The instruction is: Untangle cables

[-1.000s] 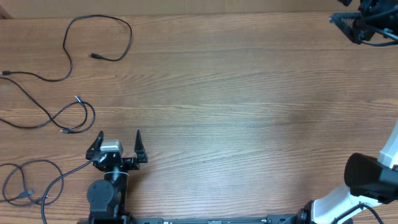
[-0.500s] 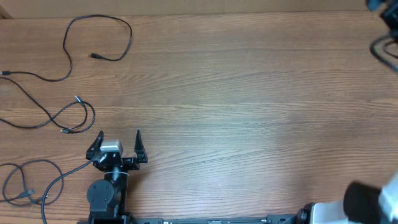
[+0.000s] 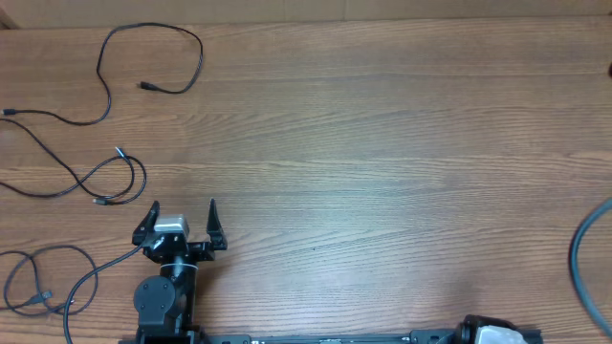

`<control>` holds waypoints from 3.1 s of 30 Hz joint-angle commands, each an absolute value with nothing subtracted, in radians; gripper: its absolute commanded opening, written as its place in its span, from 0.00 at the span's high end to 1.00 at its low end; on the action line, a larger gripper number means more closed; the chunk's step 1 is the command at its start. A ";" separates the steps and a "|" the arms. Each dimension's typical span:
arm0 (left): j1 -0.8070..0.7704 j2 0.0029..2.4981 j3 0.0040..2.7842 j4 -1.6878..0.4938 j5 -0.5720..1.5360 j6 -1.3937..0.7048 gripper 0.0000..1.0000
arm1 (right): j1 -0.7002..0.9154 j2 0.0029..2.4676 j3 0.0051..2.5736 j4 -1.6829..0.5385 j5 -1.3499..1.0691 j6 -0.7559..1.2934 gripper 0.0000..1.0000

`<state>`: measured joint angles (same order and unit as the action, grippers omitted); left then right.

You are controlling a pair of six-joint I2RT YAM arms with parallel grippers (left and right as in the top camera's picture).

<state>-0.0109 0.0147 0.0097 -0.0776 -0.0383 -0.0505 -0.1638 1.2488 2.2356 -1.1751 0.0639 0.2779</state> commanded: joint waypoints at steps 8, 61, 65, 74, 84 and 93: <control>-0.004 0.004 0.005 -0.075 -0.033 -0.060 0.01 | -0.102 0.816 1.529 -0.739 0.047 0.152 0.00; -0.004 0.004 0.005 -0.075 -0.033 -0.060 0.01 | -0.098 0.003 0.125 -0.152 -0.204 -0.049 0.00; -0.004 0.004 0.005 -0.075 -0.033 -0.060 0.01 | -0.096 0.003 0.091 -0.106 -0.204 -0.050 0.00; -0.004 0.004 0.004 -0.075 -0.033 -0.060 0.01 | -0.091 0.003 0.007 -0.064 -0.209 0.030 0.00; -0.004 0.004 0.005 -0.075 -0.033 -0.060 0.00 | -0.081 0.003 0.007 -0.065 -0.203 -0.046 0.00; -0.004 0.004 0.004 -0.075 -0.033 -0.060 0.00 | -0.081 0.003 0.008 -0.072 -0.176 -0.062 0.00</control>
<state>-0.0113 0.0132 0.0090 -0.0765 -0.0380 -0.0532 -0.0887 0.0147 0.0185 -0.0711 -0.2016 -0.0498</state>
